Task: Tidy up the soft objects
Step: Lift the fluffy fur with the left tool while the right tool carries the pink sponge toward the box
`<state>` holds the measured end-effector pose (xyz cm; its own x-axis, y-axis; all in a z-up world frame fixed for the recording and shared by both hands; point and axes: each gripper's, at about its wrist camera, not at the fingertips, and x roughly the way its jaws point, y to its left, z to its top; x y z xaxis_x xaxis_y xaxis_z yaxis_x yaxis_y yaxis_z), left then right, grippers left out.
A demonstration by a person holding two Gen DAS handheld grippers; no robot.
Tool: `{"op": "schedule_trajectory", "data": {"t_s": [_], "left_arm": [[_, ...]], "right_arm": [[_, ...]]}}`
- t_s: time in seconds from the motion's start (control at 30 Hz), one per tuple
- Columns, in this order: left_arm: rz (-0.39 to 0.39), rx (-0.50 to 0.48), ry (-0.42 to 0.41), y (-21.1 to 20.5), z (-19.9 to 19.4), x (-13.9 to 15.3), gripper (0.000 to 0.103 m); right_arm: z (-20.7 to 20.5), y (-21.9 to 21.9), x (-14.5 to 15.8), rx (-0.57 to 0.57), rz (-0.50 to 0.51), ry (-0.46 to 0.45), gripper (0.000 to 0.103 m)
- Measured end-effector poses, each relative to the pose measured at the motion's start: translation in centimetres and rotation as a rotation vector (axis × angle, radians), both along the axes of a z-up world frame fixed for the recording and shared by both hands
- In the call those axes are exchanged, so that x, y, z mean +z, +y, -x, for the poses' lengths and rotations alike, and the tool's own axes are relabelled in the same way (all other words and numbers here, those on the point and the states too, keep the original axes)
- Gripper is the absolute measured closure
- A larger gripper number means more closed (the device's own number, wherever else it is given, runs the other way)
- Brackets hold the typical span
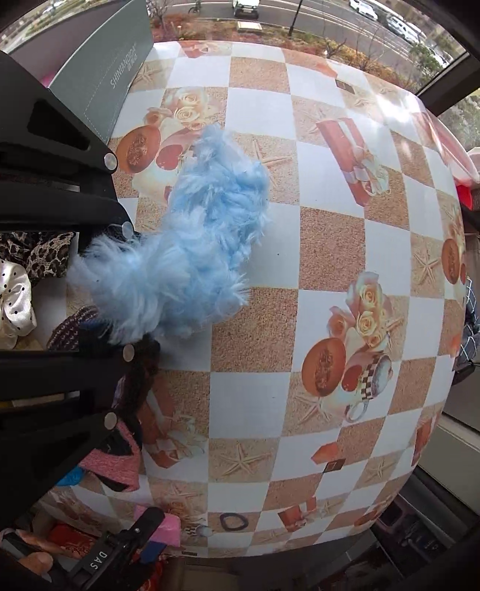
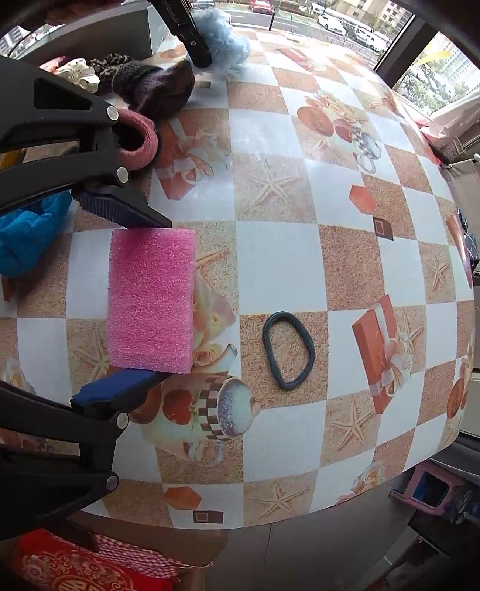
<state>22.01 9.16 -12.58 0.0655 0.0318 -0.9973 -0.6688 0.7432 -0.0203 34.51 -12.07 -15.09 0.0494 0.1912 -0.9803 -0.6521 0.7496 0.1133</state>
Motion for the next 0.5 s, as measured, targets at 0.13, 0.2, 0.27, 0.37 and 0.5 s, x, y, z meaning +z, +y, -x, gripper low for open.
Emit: {"op": "schedule_trajectory", "data": {"t_s": [0.13, 0.2, 0.27, 0.37, 0.5], "left_arm": [[0.001, -0.012, -0.036, -0.3, 0.9, 2.3, 0.08], [-0.007, -0.027, -0.051, -0.2, 2.5, 3.2, 0.08], [-0.017, -0.044, -0.062, -1.0, 4.4, 3.4, 0.08], [-0.028, -0.061, -0.08, -2.4, 6.1, 4.0, 0.08], [-0.039, -0.081, -0.097, -4.2, 9.1, 5.7, 0.08]], "right_arm": [[1.2, 0.1, 2.5, 0.022, -0.045, 0.003, 0.032], [2.1, 0.5, 3.9, 0.04, -0.069, 0.007, 0.032], [3.3, 0.5, 4.8, 0.058, -0.09, 0.008, 0.032], [4.9, 0.7, 6.1, 0.087, -0.115, 0.012, 0.032], [7.4, 0.3, 7.2, 0.12, -0.138, 0.012, 0.032]]}}
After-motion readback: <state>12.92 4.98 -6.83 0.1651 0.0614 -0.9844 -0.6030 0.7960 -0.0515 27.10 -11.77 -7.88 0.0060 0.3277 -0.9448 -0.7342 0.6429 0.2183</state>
